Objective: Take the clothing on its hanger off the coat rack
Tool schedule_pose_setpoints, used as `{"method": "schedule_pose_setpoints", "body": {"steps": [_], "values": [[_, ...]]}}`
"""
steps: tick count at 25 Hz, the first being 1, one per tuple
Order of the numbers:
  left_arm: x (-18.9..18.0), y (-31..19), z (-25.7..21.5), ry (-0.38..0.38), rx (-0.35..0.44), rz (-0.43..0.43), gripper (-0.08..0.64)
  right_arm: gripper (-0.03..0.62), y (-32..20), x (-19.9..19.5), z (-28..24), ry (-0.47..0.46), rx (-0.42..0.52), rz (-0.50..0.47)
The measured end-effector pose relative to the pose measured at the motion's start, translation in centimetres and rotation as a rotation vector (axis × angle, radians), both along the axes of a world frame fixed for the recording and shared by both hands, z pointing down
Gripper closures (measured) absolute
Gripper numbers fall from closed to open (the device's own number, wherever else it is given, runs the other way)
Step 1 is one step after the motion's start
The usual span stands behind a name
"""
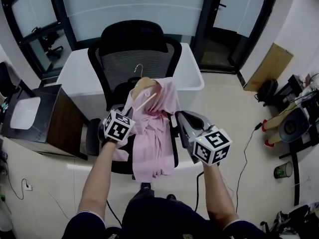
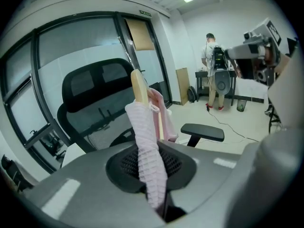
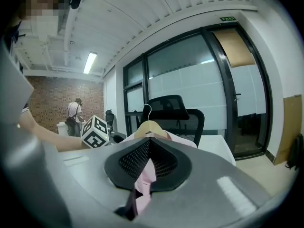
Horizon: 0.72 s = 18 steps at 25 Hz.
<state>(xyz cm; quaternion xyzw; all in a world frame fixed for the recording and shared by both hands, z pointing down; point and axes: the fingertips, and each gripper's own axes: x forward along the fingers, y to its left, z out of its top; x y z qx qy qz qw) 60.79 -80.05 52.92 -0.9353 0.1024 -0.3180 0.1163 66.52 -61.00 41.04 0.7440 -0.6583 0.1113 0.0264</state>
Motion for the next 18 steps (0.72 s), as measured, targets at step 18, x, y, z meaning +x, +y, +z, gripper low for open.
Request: {"method": "schedule_pose_setpoints", "body": {"steps": [18], "values": [[-1.0,2.3,16.4,-0.034,-0.166,-0.09,0.52,0.592,0.9,-0.6,4.4,-0.064,-0.101,0.018]]}}
